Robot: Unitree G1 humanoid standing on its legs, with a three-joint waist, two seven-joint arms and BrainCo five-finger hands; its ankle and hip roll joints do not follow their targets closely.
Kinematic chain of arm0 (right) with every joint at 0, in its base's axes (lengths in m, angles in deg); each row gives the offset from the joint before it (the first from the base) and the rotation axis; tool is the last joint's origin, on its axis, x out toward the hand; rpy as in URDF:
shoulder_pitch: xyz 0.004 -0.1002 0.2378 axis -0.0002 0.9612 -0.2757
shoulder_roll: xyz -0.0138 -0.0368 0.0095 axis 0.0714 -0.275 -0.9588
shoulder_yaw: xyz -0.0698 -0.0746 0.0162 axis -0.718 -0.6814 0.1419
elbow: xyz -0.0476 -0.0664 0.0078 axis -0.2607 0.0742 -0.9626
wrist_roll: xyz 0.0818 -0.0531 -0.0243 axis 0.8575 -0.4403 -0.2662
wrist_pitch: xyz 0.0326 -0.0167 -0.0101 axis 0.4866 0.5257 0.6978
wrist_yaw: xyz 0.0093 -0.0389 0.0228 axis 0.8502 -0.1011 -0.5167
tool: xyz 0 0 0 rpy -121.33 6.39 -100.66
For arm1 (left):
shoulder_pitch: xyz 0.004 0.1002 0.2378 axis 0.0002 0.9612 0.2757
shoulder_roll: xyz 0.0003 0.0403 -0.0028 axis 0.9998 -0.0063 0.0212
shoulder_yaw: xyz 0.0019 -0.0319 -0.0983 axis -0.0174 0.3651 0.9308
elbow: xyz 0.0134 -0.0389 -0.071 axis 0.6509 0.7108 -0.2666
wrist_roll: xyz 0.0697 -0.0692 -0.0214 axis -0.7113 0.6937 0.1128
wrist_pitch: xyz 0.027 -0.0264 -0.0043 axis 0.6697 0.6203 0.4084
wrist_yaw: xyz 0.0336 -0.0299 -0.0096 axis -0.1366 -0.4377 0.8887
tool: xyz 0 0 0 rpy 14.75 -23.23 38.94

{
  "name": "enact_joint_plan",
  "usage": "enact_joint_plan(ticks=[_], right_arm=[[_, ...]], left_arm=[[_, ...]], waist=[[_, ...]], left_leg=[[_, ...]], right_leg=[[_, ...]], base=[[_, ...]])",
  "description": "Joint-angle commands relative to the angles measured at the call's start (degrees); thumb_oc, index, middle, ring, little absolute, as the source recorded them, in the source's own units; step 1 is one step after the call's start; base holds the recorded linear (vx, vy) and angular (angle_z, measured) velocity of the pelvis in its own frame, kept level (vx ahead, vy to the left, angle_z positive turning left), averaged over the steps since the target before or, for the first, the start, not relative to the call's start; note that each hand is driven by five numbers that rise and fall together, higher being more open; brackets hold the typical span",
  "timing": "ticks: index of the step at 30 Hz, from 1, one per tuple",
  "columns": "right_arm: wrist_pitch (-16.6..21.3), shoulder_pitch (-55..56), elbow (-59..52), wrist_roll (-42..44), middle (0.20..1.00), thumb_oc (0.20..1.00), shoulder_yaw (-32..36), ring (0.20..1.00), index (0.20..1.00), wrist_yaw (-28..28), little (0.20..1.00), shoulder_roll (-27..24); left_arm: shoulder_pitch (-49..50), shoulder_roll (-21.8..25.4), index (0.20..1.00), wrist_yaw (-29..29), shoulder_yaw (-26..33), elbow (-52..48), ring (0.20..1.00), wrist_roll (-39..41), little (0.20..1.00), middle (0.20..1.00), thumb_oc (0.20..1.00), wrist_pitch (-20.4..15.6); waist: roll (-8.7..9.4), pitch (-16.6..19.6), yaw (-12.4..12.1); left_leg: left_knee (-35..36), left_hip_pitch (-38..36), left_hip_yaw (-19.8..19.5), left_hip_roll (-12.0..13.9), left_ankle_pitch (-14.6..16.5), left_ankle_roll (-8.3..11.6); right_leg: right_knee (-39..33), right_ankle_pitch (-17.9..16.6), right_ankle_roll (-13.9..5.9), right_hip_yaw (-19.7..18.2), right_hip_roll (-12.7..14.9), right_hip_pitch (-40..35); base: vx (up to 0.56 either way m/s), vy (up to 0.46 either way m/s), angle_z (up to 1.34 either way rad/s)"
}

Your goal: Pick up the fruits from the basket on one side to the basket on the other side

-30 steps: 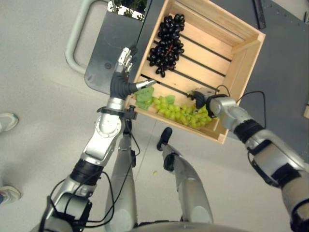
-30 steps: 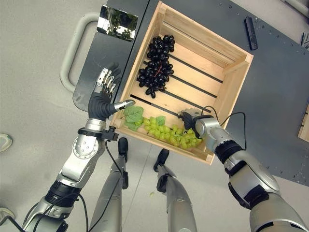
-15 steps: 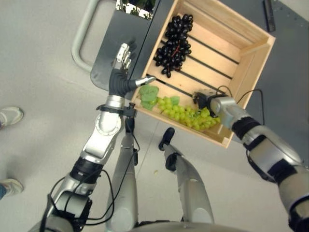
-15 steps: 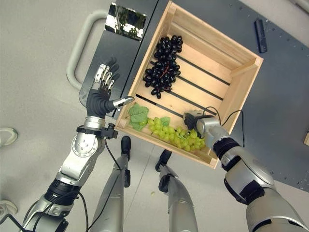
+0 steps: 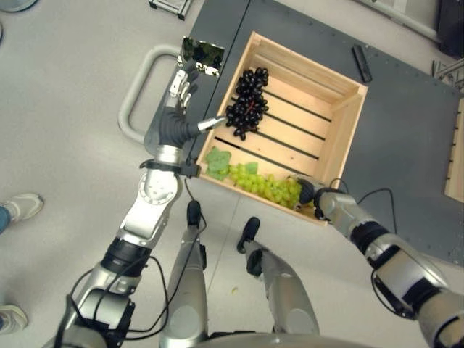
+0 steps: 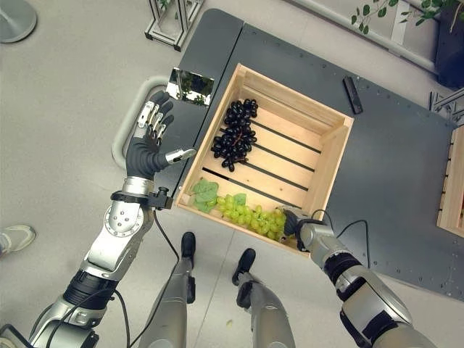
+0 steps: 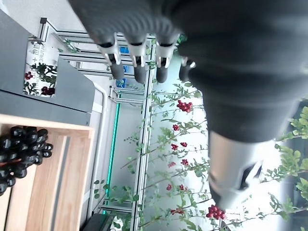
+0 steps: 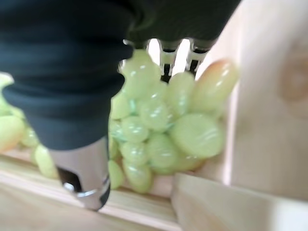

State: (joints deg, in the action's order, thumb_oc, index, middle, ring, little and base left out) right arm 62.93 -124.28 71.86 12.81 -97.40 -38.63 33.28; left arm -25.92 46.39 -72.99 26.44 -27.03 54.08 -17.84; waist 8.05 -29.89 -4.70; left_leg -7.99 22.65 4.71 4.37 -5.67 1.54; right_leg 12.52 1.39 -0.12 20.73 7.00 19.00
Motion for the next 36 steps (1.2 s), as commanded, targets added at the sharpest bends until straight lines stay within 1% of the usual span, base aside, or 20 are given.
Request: enact_joint_plan(ticks=[1,2,3,6,7,9,13,14,17,18,21,22,23,24,26,31,36], right_arm=[[0.4,3.4,-1.3,-1.7,1.0,1.0,0.6,1.0,1.0,0.1,1.0,-1.4],[0.5,3.7,-1.8,-1.8,1.0,1.0,0.6,1.0,1.0,0.2,1.0,-1.3],[0.5,3.9,-2.1,-2.0,1.0,1.0,0.6,1.0,1.0,0.3,1.0,-1.4],[0.8,4.0,-2.0,-2.7,1.0,1.0,0.2,1.0,1.0,0.1,1.0,-1.7],[0.9,3.7,-1.7,-3.3,1.0,1.0,-0.2,1.0,1.0,0.2,1.0,-1.8],[0.7,2.9,-1.4,-4.2,1.0,1.0,-1.2,1.0,1.0,0.1,1.0,-2.1],[0.3,1.5,-0.6,-5.4,1.0,1.0,-3.0,1.0,1.0,0.2,1.0,-3.1],[0.1,0.8,0.4,-6.0,1.0,1.0,-4.0,1.0,1.0,0.4,1.0,-3.4],[0.1,0.2,0.6,-6.1,1.0,1.0,-4.4,1.0,1.0,0.3,1.0,-3.7],[-0.1,-1.0,2.5,-6.4,1.0,1.0,-5.6,1.0,1.0,0.8,1.0,-3.8],[-0.1,-2.3,3.6,-6.5,1.0,1.0,-6.5,1.0,1.0,1.1,1.0,-3.7],[0.1,-3.0,4.2,-6.5,0.573,0.573,-7.6,0.573,0.573,1.7,0.573,-3.9],[0.2,-3.1,4.3,-6.5,0.435,0.435,-7.6,0.435,0.435,1.7,0.435,-3.9],[0.2,-3.4,4.6,-6.5,0.2,0.2,-7.9,0.2,0.2,1.6,0.2,-4.0],[0.6,-3.4,5.2,-6.4,0.2,0.2,-8.8,0.2,0.2,2.5,0.2,-4.3],[0.9,-4.7,6.8,-5.4,0.2,0.2,-9.7,0.2,0.2,2.4,0.2,-5.1],[1.3,-5.9,7.8,-5.0,0.2,0.2,-10.3,0.2,0.2,2.4,0.2,-5.9]], left_arm=[[0.1,-0.6,1.0,-1.4,1.2,-4.3,1.0,-2.7,1.0,1.0,1.0,-3.0],[0.1,-0.6,1.0,-1.6,1.2,-4.3,1.0,-2.6,1.0,1.0,1.0,-3.0],[0.2,-0.4,1.0,-1.7,1.1,-4.4,1.0,-2.5,1.0,1.0,1.0,-3.0],[0.4,0.0,1.0,-1.8,1.2,-4.9,1.0,-2.2,1.0,1.0,1.0,-3.7],[0.2,0.1,1.0,-1.7,1.1,-5.2,1.0,-2.1,1.0,1.0,1.0,-3.9],[-0.1,0.4,1.0,-1.5,0.7,-5.8,1.0,-2.3,1.0,1.0,1.0,-4.0],[-1.1,0.4,1.0,-0.2,0.8,-6.4,1.0,-2.2,1.0,1.0,1.0,-3.9],[-1.5,-0.1,1.0,0.9,1.0,-6.4,1.0,-2.6,1.0,1.0,1.0,-3.9],[-1.9,-0.3,1.0,1.3,1.3,-6.3,1.0,-2.7,1.0,1.0,1.0,-3.8],[-2.4,-0.5,1.0,2.3,2.0,-6.5,1.0,-3.3,1.0,1.0,1.0,-3.7],[-2.7,-0.6,1.0,3.0,2.5,-6.4,1.0,-3.6,1.0,1.0,1.0,-3.9],[-3.0,-0.9,1.0,3.7,2.7,-6.3,1.0,-3.6,1.0,1.0,1.0,-4.0],[-3.1,-1.0,1.0,3.8,2.7,-6.3,1.0,-3.6,1.0,1.0,1.0,-4.0],[-3.2,-1.0,1.0,4.1,2.7,-6.2,1.0,-3.7,1.0,1.0,1.0,-4.1],[-3.9,-1.1,1.0,4.9,2.9,-6.1,1.0,-4.3,1.0,1.0,1.0,-4.1],[-4.5,-0.9,1.0,5.9,2.9,-6.1,1.0,-4.3,1.0,1.0,1.0,-4.6],[-5.1,-1.0,1.0,6.5,2.6,-6.2,1.0,-4.3,1.0,1.0,1.0,-4.9]], waist=[[-0.75,0.1,0.0],[-0.82,0.1,0.0],[-0.9,0.4,0.1],[-1.36,0.5,0.0],[-1.63,0.1,-0.1],[-2.04,0.1,-0.2],[-2.76,0.1,0.0],[-3.32,0.1,0.1],[-3.49,0.1,0.4],[-3.89,0.1,0.4],[-4.03,0.1,0.4],[-4.35,0.1,0.6],[-4.37,0.1,0.6],[-4.55,0.1,0.6],[-4.72,0.1,0.8],[-4.94,0.1,1.1],[-5.09,0.1,1.2]], left_leg=[[-1.8,-2.9,0.5,1.0,4.4,1.48],[-1.9,-3.4,0.5,1.1,4.8,1.55],[-1.9,-3.3,0.5,0.9,4.4,1.46],[-2.8,-2.8,0.3,0.6,4.6,1.36],[-3.4,-2.7,0.1,0.7,5.2,1.41],[-3.7,-1.0,-0.3,0.6,4.6,1.3],[-5.6,5.1,-1.3,0.6,4.3,1.38],[-7.6,8.3,-1.6,0.8,4.9,1.56],[-9.0,10.2,-1.7,1.0,5.2,1.61],[-10.5,13.7,-1.8,1.5,5.4,1.74],[-11.9,16.0,-1.6,1.7,5.7,1.74],[-13.0,17.8,-1.5,1.8,6.1,1.76],[-13.1,18.0,-1.5,1.8,6.2,1.75],[-13.4,18.6,-1.4,1.9,6.3,1.75],[-14.0,19.8,-1.2,2.0,6.6,1.73],[-14.5,20.8,-1.3,1.9,6.9,1.56],[-14.1,20.8,-1.3,1.6,6.9,1.5]], right_leg=[[-4.8,-2.4,-8.44,0.5,4.9,-5.7],[-4.7,-2.1,-8.55,0.4,4.9,-6.1],[-4.9,-2.4,-8.52,0.4,5.0,-6.1],[-4.5,-2.2,-8.49,0.1,5.3,-5.8],[-3.8,-1.8,-8.53,-0.1,5.2,-5.6],[-3.1,-1.9,-8.45,-0.2,5.3,-3.6],[-0.6,-1.4,-8.09,-0.1,5.1,2.3],[1.0,-0.8,-7.99,-0.1,5.2,5.3],[2.3,-0.5,-7.85,-0.2,5.2,7.2],[3.9,-0.2,-7.7,-0.3,5.4,10.6],[4.9,-0.1,-7.63,-0.5,5.5,13.0],[6.1,0.2,-7.56,-0.7,5.7,15.0],[6.2,0.3,-7.56,-0.8,5.7,15.2],[6.5,0.3,-7.53,-0.9,5.7,15.8],[7.0,0.4,-7.53,-0.9,5.9,17.3],[7.5,0.7,-7.5,-1.1,5.8,18.3],[7.2,0.7,-7.56,-0.9,5.9,18.4]], base=[[0.0,0.0,0.0],[0.0,0.0,0.0],[-0.01,0.006,0.03],[-0.01,0.006,0.01],[0.0,0.0,0.0],[-0.05,0.006,0.01],[-0.06,-0.008,0.02],[-0.03,0.001,0.08],[-0.04,0.015,0.15],[-0.04,0.019,0.02],[-0.03,0.016,0.02],[0.0,0.0,0.0],[-0.02,0.019,-0.03],[-0.01,0.013,-0.04],[0.0,0.007,-0.04],[0.01,0.002,-0.06],[0.0,0.004,0.02]])
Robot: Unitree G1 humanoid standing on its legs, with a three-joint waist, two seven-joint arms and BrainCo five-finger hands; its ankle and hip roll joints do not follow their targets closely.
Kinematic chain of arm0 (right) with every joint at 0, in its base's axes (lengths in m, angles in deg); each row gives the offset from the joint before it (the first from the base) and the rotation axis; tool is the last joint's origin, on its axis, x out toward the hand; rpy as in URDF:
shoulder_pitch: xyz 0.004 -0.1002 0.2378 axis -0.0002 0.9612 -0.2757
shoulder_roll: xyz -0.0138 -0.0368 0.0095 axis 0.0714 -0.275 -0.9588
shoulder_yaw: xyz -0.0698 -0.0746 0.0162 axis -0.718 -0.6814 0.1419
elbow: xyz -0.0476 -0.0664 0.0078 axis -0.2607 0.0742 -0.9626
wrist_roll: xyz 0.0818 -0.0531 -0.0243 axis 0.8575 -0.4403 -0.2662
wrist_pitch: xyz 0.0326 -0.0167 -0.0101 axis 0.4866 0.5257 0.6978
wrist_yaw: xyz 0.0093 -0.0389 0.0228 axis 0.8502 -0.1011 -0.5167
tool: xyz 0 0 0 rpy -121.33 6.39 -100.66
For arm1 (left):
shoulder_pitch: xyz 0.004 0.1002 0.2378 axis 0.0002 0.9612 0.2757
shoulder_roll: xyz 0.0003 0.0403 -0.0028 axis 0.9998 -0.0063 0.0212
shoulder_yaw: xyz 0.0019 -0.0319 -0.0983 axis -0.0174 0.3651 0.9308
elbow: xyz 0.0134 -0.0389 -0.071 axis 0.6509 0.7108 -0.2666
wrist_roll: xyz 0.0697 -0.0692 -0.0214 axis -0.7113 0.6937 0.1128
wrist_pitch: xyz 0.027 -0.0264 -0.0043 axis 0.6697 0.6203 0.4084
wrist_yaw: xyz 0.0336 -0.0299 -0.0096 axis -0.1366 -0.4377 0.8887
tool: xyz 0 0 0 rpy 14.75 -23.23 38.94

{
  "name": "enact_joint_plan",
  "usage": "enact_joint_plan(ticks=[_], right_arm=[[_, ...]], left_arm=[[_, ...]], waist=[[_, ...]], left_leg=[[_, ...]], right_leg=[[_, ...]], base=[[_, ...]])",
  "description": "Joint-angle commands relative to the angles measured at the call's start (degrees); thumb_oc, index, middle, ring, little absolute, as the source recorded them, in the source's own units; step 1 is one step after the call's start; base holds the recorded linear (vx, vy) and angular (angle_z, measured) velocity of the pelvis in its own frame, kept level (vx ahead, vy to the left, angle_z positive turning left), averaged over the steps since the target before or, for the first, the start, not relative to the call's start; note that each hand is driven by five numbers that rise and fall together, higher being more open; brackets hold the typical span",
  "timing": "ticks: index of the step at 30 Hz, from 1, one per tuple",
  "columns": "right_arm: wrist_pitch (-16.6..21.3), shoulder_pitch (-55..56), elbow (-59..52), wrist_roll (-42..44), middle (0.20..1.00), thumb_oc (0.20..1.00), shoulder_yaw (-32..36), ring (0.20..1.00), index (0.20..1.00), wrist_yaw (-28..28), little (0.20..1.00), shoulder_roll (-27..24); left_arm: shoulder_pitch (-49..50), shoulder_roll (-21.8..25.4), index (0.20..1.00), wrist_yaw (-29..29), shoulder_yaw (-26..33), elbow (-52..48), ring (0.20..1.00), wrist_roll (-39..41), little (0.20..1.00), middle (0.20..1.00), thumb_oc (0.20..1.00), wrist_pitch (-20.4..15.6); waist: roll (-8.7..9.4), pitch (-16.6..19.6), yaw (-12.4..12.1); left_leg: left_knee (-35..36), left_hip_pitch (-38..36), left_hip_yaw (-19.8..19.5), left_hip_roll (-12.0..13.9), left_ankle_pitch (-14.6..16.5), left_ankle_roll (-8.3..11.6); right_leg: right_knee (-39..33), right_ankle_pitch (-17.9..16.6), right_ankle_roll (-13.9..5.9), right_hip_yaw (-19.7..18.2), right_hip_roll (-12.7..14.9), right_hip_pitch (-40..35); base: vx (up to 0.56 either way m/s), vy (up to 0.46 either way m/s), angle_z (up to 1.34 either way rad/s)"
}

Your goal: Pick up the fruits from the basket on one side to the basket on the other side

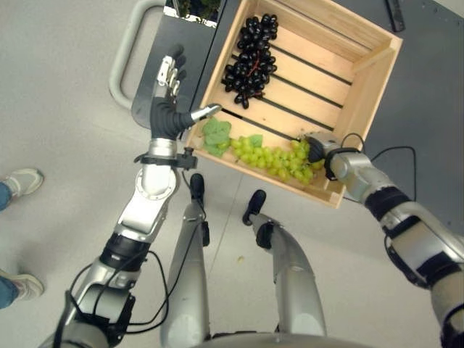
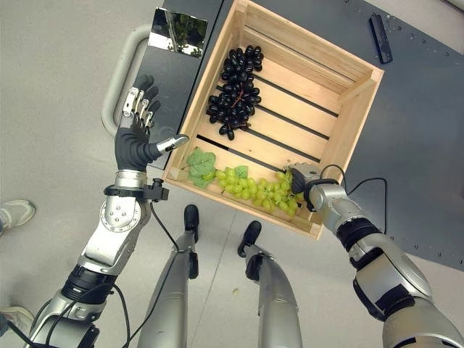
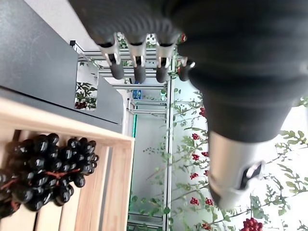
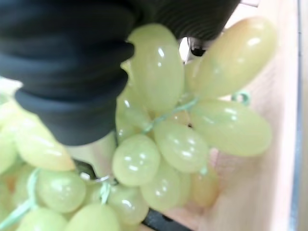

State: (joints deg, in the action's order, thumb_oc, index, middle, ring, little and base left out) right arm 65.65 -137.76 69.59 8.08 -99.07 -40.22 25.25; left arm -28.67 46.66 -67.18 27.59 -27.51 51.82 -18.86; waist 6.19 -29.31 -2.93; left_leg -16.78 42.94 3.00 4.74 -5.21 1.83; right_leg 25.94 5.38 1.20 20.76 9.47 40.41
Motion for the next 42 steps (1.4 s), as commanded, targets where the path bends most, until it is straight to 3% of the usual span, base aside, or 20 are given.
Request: enact_joint_plan(ticks=[1,13,20,24,30,42], right_arm=[[-1.3,7.3,10.3,-0.4,0.2,0.2,-8.8,0.2,0.2,3.9,0.2,2.0],[-1.8,8.8,7.8,-2.0,0.2,0.2,-7.4,0.2,0.2,2.9,0.2,2.9],[-1.9,6.9,1.2,4.1,0.2,0.2,-0.4,0.2,0.2,-3.5,0.2,1.9],[-1.1,-4.3,0.4,8.6,0.2,0.2,1.5,0.2,0.2,-8.6,0.2,-2.0],[-0.7,-12.6,-2.2,9.8,0.2,0.2,2.2,0.2,0.2,-12.1,0.2,-4.4],[-0.1,-18.8,1.5,8.5,0.2,0.2,-1.0,0.2,0.2,-14.3,0.2,-3.8]], left_arm=[[-2.5,-1.3,1.0,0.7,1.3,-5.7,1.0,-2.0,1.0,1.0,1.0,-3.9],[-2.1,-1.2,1.0,2.5,1.8,-6.2,1.0,-2.9,1.0,1.0,1.0,-3.6],[-0.9,-0.6,1.0,3.0,2.8,-6.3,1.0,-2.8,1.0,1.0,1.0,-3.7],[-1.4,0.4,1.0,2.1,1.5,-6.0,1.0,-1.2,1.0,1.0,1.0,-4.9],[-1.0,0.3,1.0,2.3,-0.1,-6.2,1.0,-1.2,1.0,1.0,1.0,-5.0],[-0.2,-0.1,1.0,0.5,-3.1,-7.5,1.0,0.8,1.0,1.0,1.0,-5.3]], waist=[[-3.24,-0.5,-0.5],[-2.91,-0.5,0.4],[-2.17,-0.5,0.8],[-2.4,-0.5,-0.6],[-3.12,-0.5,-1.3],[-4.11,-0.5,-2.1]], left_leg=[[-5.3,0.5,0.5,1.2,6.4,1.19],[-4.0,-0.6,0.5,0.8,6.4,0.9],[-3.2,-1.5,0.6,1.0,6.0,0.87],[-2.6,-2.1,0.7,1.0,5.6,0.85],[-2.6,-2.1,0.7,0.7,5.6,0.6],[-2.1,-1.9,0.3,0.3,5.0,0.57]], right_leg=[[-6.2,-3.3,-8.88,-0.9,3.5,-3.0],[-7.1,-3.4,-8.9,-0.4,3.5,-4.1],[-7.9,-3.8,-8.84,-0.3,3.4,-4.6],[-8.3,-4.3,-8.82,-0.2,3.5,-5.1],[-8.4,-4.5,-8.76,-0.2,3.5,-5.1],[-8.8,-4.9,-8.77,0.2,3.4,-5.4]], base=[[0.0,0.0,0.0],[0.0,0.0,0.0],[0.0,-0.017,0.0],[0.0,-0.01,0.0],[0.0,0.0,0.0],[0.0,0.001,0.01]])
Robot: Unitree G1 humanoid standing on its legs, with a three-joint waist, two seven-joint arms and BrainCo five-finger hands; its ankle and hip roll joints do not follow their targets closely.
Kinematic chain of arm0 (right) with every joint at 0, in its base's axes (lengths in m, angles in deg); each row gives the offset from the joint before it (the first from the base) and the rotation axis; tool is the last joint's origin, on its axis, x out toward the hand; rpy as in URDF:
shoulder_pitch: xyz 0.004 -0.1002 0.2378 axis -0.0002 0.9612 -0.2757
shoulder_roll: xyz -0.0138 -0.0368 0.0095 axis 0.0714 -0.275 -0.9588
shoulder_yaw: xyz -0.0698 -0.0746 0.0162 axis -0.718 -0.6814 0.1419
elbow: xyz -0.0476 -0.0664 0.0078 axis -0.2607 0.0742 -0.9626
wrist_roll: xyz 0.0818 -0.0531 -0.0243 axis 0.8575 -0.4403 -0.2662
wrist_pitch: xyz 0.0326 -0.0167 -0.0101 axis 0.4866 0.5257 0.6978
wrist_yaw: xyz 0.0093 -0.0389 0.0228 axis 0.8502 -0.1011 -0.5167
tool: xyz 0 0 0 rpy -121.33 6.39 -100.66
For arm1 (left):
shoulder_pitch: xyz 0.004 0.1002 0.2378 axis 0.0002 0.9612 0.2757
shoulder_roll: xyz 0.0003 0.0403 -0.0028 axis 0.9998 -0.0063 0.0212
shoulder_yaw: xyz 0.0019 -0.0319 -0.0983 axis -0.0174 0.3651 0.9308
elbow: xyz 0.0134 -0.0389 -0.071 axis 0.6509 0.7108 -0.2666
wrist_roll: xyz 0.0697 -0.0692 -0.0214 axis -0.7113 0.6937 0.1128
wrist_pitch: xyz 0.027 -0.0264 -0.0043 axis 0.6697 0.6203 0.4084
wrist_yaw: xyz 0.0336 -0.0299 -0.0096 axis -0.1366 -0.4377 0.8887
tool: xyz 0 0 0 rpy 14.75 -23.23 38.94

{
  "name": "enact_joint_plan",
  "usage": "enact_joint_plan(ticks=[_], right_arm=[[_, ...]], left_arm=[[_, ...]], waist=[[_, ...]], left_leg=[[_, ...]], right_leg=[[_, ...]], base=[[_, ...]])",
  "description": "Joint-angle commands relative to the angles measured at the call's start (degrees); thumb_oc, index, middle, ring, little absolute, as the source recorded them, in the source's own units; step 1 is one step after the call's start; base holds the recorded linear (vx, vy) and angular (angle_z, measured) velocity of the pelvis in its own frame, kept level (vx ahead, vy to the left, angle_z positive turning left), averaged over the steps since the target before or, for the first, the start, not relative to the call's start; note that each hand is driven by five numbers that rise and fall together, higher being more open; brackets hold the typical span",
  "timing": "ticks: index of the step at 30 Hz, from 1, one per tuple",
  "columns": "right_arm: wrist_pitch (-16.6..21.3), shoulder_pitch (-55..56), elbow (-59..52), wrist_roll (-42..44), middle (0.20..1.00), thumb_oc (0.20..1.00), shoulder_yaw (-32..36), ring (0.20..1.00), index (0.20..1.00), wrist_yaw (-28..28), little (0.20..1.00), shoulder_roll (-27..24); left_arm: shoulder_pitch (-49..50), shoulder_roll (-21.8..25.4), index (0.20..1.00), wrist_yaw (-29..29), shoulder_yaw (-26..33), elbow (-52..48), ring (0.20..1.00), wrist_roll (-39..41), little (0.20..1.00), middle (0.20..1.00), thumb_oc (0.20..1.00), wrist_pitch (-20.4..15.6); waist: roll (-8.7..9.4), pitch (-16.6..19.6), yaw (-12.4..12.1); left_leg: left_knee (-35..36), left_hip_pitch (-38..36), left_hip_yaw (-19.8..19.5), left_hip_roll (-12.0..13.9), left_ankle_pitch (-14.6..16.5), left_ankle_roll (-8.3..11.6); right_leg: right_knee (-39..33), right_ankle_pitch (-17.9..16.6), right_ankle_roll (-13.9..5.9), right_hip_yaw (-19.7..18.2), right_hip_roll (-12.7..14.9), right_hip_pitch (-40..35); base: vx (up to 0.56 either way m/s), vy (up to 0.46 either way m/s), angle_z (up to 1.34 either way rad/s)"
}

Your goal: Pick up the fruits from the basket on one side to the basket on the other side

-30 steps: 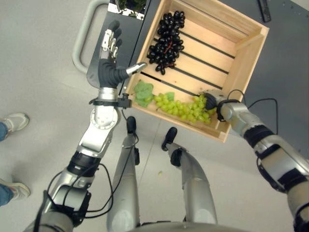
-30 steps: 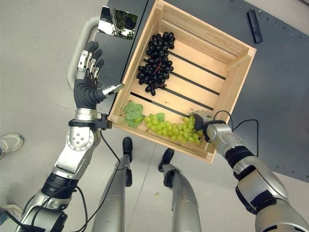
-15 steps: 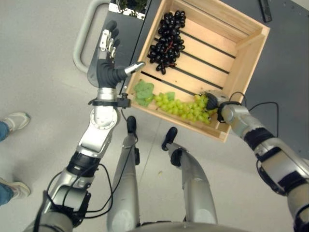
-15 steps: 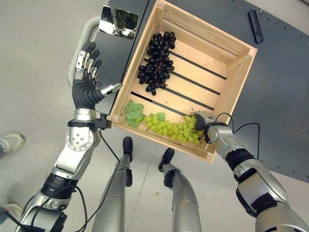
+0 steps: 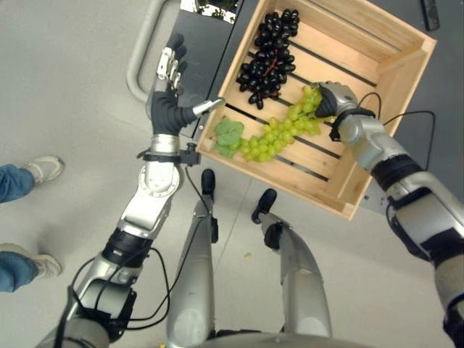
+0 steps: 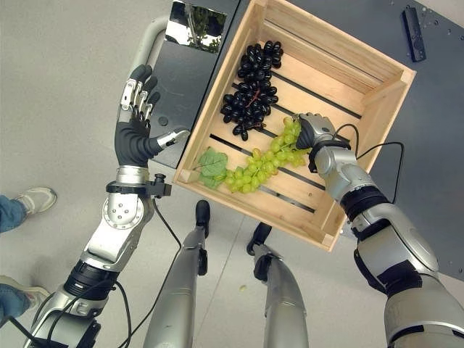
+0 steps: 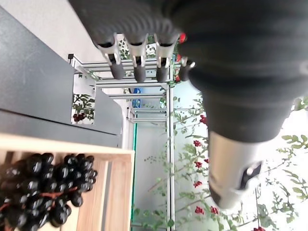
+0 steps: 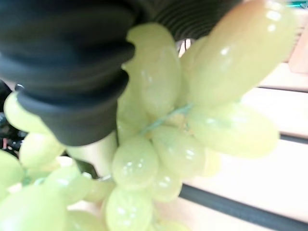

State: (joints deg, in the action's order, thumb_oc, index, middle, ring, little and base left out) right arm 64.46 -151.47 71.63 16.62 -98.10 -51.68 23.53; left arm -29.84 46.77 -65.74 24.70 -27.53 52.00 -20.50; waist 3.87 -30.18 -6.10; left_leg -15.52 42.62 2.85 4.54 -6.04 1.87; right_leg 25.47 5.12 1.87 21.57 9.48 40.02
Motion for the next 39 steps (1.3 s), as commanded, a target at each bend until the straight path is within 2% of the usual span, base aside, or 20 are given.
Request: enact_joint_plan(ticks=[1,7,8,17,30,34,37,38,39], right_arm=[[1.2,-5.4,-0.5,-0.2,0.2,0.2,-2.0,0.2,0.2,-3.1,0.2,-2.2],[1.2,-5.8,0.8,0.3,0.2,0.2,-2.5,0.2,0.2,-3.1,0.2,-1.3],[1.0,-5.6,1.4,0.0,1.0,1.0,-2.6,1.0,1.0,-2.9,1.0,-0.9],[-0.4,-2.8,3.2,-7.2,1.0,1.0,-4.4,1.0,1.0,-3.3,1.0,-2.0],[-1.2,-1.8,2.7,-8.2,1.0,1.0,-2.8,1.0,1.0,-4.9,1.0,-2.4],[-1.6,0.0,-5.0,-14.1,1.0,1.0,-1.5,1.0,1.0,-8.1,1.0,-5.0],[-0.5,3.6,-13.1,-19.9,1.0,1.0,-0.8,1.0,1.0,-9.4,1.0,-7.3],[0.9,5.7,-16.1,-23.7,1.0,1.0,-2.5,1.0,1.0,-8.9,1.0,-8.7],[0.9,5.8,-16.2,-23.7,1.0,1.0,-2.5,1.0,1.0,-8.8,1.0,-8.8]], left_arm=[[0.9,-0.2,1.0,-1.1,-0.6,-7.5,1.0,0.5,1.0,1.0,1.0,-3.6],[0.8,-0.3,1.0,-1.1,-1.8,-7.4,1.0,0.5,1.0,1.0,1.0,-3.5],[1.0,-0.4,1.0,-1.2,-1.8,-7.4,1.0,0.7,1.0,1.0,1.0,-3.4],[1.7,-0.3,1.0,-0.8,-1.8,-7.6,1.0,-0.1,1.0,1.0,1.0,-2.9],[1.8,-0.2,1.0,-0.3,-2.2,-7.3,1.0,-0.8,1.0,1.0,1.0,-2.8],[2.0,0.4,1.0,0.0,-1.4,-7.2,1.0,-2.6,1.0,1.0,1.0,-2.5],[1.8,1.2,1.0,-0.1,-0.5,-6.9,1.0,-3.7,1.0,1.0,1.0,-3.0],[1.4,1.8,1.0,-0.5,-0.5,-6.3,1.0,-3.7,1.0,1.0,1.0,-3.5],[1.4,1.8,1.0,-0.6,-0.5,-6.2,1.0,-3.6,1.0,1.0,1.0,-3.5]], waist=[[-1.84,0.4,1.0],[-2.03,0.4,1.0],[-2.11,0.4,1.0],[-2.73,0.4,1.6],[-2.96,0.4,2.1],[-2.49,0.4,2.7],[-1.73,0.4,3.0],[-1.22,0.4,2.9],[-1.25,0.4,2.9]], left_leg=[[-3.3,-1.6,0.4,0.5,5.8,0.5],[-3.3,-1.6,0.3,0.4,5.8,0.45],[-3.3,-1.5,0.3,0.4,5.8,0.45],[-3.2,-1.5,0.1,0.0,5.9,0.48],[-3.8,-1.5,0.5,0.0,6.2,0.26],[-3.8,-1.7,0.5,0.0,6.3,0.26],[-3.5,-2.0,0.5,0.0,6.2,0.32],[-3.3,-2.0,0.5,0.0,6.1,0.43],[-3.3,-2.1,0.5,0.0,6.1,0.43]], right_leg=[[-8.4,-4.7,-9.43,-0.6,3.4,-4.9],[-8.3,-4.6,-9.35,-0.7,3.5,-4.9],[-8.3,-4.6,-9.36,-0.7,3.5,-4.9],[-8.2,-4.6,-9.49,-0.9,3.6,-4.8],[-7.7,-4.5,-9.57,-1.4,3.9,-4.3],[-7.5,-4.4,-9.7,-1.5,3.9,-4.3],[-7.6,-4.4,-9.79,-1.6,4.0,-4.3],[-7.7,-4.4,-9.83,-1.4,4.0,-4.5],[-7.8,-4.4,-9.83,-1.4,4.1,-4.5]], base=[[0.0,0.0,0.0],[0.0,0.0,0.0],[0.0,0.0,0.0],[0.0,0.0,0.0],[0.0,0.0,0.0],[0.0,-0.011,0.0],[0.02,-0.067,0.01],[0.02,-0.052,0.01],[0.02,-0.07,0.02]])
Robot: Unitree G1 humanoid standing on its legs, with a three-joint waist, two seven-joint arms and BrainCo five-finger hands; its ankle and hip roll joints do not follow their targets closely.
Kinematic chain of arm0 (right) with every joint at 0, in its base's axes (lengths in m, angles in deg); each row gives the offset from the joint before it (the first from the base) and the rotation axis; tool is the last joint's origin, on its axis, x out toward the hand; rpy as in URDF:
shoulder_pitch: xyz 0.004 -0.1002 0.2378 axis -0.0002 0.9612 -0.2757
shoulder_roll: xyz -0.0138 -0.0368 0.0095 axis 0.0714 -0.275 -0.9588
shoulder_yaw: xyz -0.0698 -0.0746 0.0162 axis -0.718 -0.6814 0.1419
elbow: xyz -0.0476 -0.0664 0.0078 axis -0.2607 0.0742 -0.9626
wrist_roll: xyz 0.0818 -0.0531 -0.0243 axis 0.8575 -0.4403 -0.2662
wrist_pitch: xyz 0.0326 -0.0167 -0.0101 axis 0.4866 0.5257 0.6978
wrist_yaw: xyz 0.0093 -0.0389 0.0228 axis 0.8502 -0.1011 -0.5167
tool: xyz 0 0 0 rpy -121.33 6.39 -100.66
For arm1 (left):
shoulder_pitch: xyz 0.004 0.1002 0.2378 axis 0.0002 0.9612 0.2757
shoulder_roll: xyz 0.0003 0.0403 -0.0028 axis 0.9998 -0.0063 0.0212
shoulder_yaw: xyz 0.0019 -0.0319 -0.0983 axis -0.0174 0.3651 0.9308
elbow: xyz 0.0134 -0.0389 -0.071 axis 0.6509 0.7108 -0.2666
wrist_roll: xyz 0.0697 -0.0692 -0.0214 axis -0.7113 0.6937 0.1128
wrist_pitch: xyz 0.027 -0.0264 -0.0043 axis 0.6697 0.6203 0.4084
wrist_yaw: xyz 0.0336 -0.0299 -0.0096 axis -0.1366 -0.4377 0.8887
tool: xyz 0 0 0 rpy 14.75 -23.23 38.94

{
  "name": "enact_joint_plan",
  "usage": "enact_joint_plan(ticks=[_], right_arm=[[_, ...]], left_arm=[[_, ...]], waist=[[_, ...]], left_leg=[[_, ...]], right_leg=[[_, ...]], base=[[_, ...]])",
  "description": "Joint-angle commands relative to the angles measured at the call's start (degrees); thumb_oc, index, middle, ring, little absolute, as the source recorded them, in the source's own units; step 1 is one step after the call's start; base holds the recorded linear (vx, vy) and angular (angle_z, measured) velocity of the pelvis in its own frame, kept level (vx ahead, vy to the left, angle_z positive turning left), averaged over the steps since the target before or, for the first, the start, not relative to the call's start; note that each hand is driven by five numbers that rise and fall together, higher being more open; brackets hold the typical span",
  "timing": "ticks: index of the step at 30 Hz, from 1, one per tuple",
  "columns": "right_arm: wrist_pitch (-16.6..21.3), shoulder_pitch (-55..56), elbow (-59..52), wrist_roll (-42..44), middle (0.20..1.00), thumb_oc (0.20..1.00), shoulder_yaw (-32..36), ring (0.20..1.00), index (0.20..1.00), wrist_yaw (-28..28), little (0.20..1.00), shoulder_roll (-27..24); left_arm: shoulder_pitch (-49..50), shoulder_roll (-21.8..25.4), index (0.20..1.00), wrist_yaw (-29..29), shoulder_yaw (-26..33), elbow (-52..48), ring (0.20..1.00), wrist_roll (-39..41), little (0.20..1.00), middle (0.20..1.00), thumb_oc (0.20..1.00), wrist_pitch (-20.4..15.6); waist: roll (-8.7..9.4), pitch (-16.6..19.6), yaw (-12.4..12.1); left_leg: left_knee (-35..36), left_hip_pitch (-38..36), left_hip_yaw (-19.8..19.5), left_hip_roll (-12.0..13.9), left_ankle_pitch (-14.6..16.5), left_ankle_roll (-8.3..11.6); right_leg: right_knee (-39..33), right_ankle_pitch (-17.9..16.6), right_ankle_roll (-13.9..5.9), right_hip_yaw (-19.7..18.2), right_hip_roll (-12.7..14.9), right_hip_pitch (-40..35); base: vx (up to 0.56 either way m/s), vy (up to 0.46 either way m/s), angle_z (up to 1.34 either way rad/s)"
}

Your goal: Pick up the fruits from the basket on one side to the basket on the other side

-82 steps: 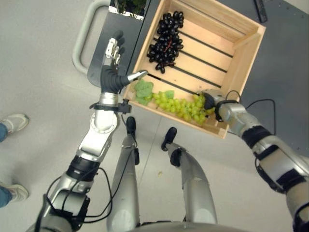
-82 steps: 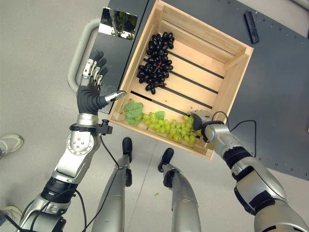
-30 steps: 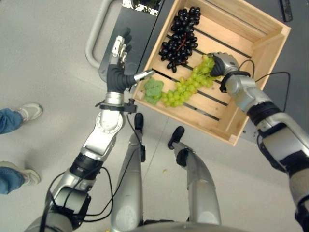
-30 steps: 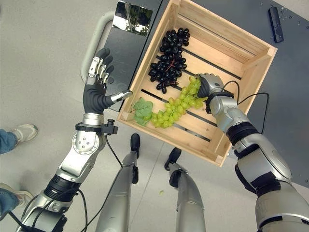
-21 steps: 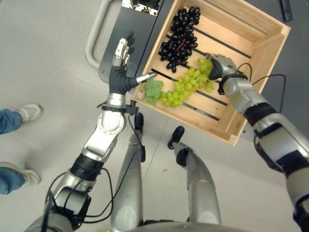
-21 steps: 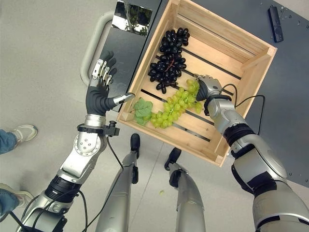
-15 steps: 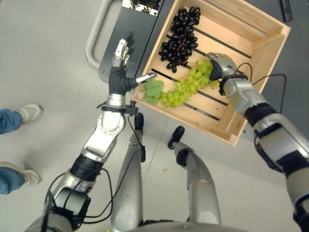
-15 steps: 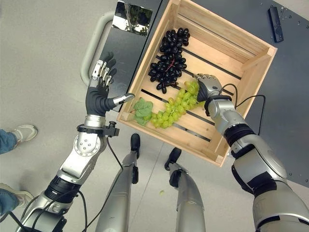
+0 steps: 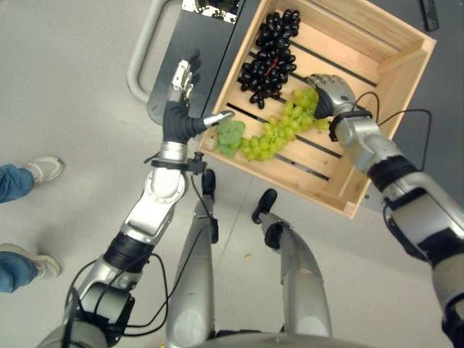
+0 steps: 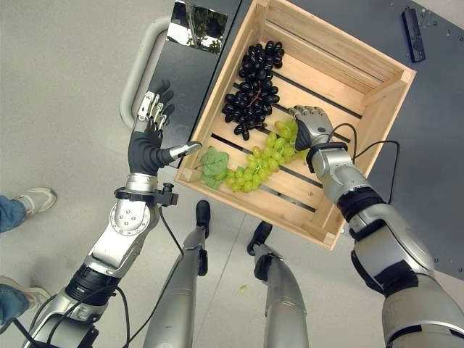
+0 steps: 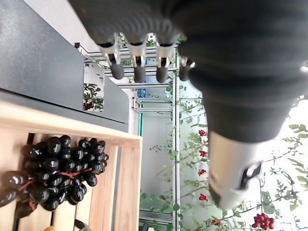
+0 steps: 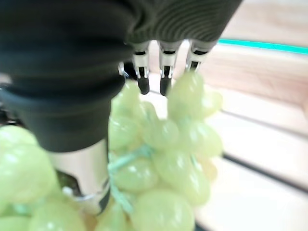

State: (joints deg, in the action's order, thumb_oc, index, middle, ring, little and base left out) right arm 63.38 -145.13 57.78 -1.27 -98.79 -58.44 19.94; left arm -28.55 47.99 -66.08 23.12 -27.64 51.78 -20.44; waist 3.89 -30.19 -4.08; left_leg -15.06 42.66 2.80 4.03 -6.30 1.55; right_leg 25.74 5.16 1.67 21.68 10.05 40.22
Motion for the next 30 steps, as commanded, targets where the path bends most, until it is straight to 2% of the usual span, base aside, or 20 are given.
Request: enact_joint_plan(ticks=[1,5,11,18,30], right_arm=[[3.1,1.6,-3.7,-6.7,1.0,1.0,-1.6,1.0,1.0,-2.1,1.0,-5.7],[5.4,10.4,-8.9,-8.9,1.0,1.0,-1.5,1.0,1.0,-1.1,1.0,-6.7],[5.9,14.7,-7.1,-8.2,1.0,1.0,-1.9,1.0,1.0,0.2,1.0,-4.9],[5.3,14.7,-4.8,-9.4,1.0,1.0,-2.4,1.0,1.0,-0.1,1.0,-2.9],[2.6,7.0,4.3,-11.4,1.0,1.0,-6.2,1.0,1.0,-0.4,1.0,3.1]], left_arm=[[0.0,0.8,1.0,-0.7,0.9,-5.9,1.0,-3.1,1.0,1.0,1.0,-3.9],[-0.7,1.1,1.0,-1.6,-0.1,-4.6,1.0,-2.6,1.0,1.0,1.0,-3.9],[-0.7,0.0,1.0,-1.0,-1.5,-4.7,1.0,-3.2,1.0,1.0,1.0,-3.3],[-0.5,-0.2,1.0,-0.5,-1.6,-5.3,1.0,-4.5,1.0,1.0,1.0,-2.9],[-0.2,-1.2,1.0,-0.1,-2.4,-5.5,1.0,-3.7,1.0,1.0,1.0,-3.0]], waist=[[-1.05,0.4,0.8],[-0.15,0.4,0.2],[-0.46,0.4,-0.2],[-0.88,0.4,0.0],[-2.15,0.4,-1.0]], left_leg=[[-3.6,-2.0,0.4,0.5,6.1,0.79],[-3.1,-2.3,-0.2,0.1,5.5,0.94],[-2.7,-2.9,-0.6,-0.4,5.4,0.77],[-0.9,-3.7,-0.4,-0.4,4.5,0.99],[-1.0,-3.0,-1.1,-0.7,4.4,0.93]], right_leg=[[-8.1,-4.5,-9.65,-1.3,3.5,-4.8],[-8.9,-4.9,-9.89,-0.4,3.6,-6.0],[-9.6,-5.3,-9.98,0.1,3.4,-7.1],[-11.2,-5.9,-10.02,0.2,3.3,-7.7],[-10.7,-5.6,-9.87,0.4,3.6,-7.1]], base=[[0.01,-0.062,0.01],[0.01,-0.039,0.03],[-0.01,0.019,0.03],[0.0,0.014,0.03],[0.0,0.0,0.0]])
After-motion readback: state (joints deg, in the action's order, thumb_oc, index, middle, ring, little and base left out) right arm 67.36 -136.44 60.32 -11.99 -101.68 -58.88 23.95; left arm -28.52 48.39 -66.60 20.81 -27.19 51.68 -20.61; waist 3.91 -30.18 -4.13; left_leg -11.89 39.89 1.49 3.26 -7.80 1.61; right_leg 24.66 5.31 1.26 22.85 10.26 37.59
